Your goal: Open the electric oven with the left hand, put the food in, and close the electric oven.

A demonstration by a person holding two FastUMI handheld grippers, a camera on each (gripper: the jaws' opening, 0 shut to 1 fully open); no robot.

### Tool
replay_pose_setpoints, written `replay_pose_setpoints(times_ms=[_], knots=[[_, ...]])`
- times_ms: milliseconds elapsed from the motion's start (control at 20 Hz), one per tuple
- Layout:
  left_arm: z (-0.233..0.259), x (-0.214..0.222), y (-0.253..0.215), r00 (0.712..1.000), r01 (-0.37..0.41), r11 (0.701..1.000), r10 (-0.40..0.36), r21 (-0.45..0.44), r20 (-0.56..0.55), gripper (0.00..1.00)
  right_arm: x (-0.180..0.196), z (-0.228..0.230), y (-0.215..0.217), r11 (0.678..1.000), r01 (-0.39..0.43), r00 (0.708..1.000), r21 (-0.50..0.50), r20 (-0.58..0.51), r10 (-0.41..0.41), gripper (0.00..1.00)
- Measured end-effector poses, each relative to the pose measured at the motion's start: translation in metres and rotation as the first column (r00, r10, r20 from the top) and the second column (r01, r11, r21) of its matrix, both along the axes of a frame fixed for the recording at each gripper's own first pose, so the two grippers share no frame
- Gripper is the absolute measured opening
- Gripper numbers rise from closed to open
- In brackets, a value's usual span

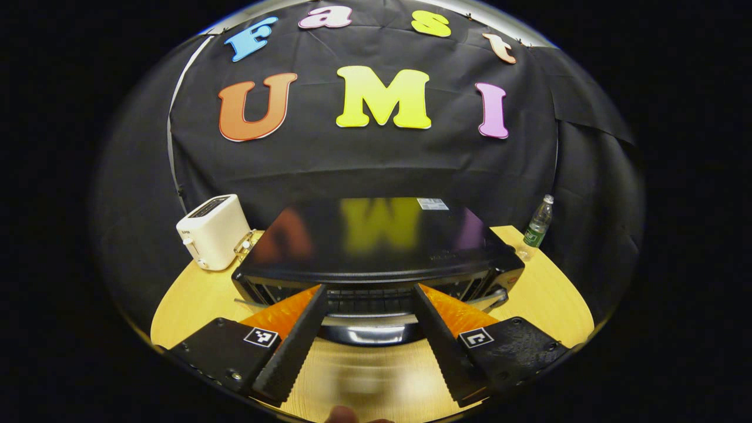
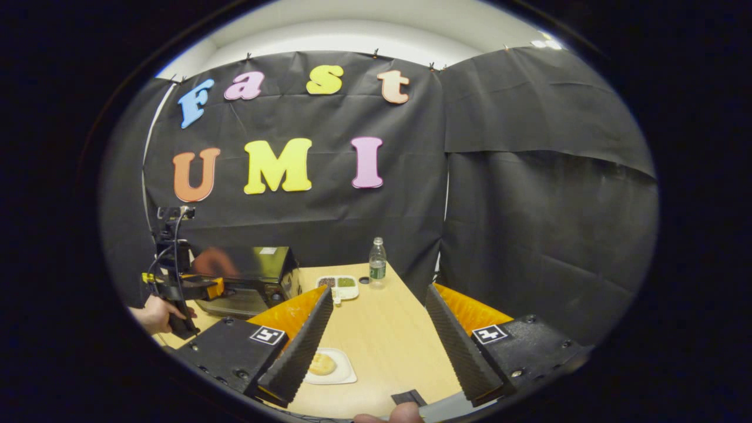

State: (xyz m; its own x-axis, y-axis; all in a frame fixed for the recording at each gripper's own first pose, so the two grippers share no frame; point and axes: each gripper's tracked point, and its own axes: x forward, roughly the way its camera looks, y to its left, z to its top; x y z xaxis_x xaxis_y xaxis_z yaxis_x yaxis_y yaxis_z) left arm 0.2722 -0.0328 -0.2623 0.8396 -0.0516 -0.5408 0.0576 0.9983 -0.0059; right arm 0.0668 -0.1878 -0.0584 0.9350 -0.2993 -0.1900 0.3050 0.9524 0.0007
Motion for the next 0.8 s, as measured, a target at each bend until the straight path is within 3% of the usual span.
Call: replay_pose_setpoints(times_ms=[50,150,300,750,800], knots=[[-0.017,-0.018,0.003,0.998,-0.017,1.0,0.015,-0.026,-0.061,0.96,-0.002,0.0,0.003,1.0,-0.002,1.0,0.004,0.002,0.002,0.99],[-0.046,-0.048,0.01,0.99,-0.052,0.996,0.043,-0.066,-0.134,0.95,-0.007,-0.001,0.007,1.0,-0.004,1.0,0.004,0.002,0.004,0.99],[-0.066,-0.079,0.01,0.985,-0.043,0.997,0.031,-0.066,-0.172,0.95,-0.017,-0.004,0.01,1.0,0.0,1.0,-0.009,-0.008,0.0,0.99],[-0.117,-0.116,0.015,0.949,-0.039,0.996,0.014,-0.074,-0.315,0.95,-0.037,-0.009,0.02,0.999,-0.002,0.999,-0.035,-0.038,0.001,0.98],[-0.12,-0.119,0.016,0.948,-0.025,0.998,0.005,-0.057,-0.317,1.0,-0.038,-0.011,0.021,1.0,-0.004,0.999,-0.031,-0.042,0.002,0.99]])
